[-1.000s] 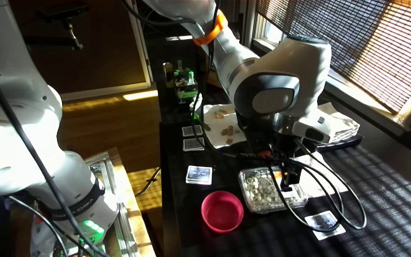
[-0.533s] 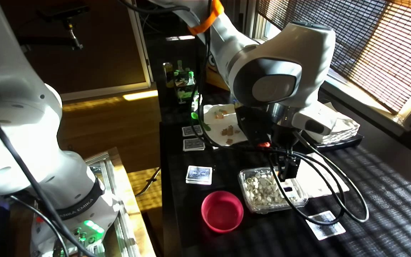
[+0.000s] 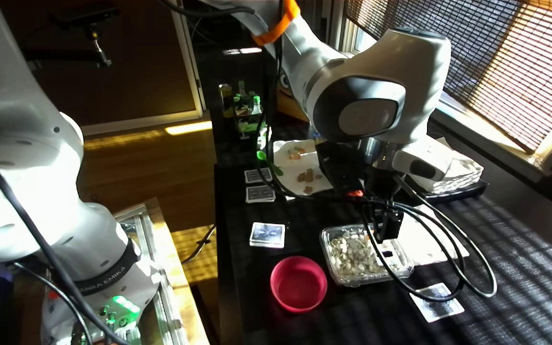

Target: Put the clear lid on the clear container.

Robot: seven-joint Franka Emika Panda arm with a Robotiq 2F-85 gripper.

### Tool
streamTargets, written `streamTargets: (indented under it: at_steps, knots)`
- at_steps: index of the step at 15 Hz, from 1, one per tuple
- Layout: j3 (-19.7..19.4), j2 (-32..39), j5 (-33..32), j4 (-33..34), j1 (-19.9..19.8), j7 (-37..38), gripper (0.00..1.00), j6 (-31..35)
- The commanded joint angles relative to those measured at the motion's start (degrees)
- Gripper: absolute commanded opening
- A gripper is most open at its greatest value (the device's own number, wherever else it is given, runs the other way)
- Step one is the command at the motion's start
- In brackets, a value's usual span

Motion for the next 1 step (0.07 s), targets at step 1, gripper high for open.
streamTargets:
  at_steps: [1]
  knots:
    - [0.26, -0.03, -0.07, 0.07, -0.26, 0.04, 1.00, -0.13]
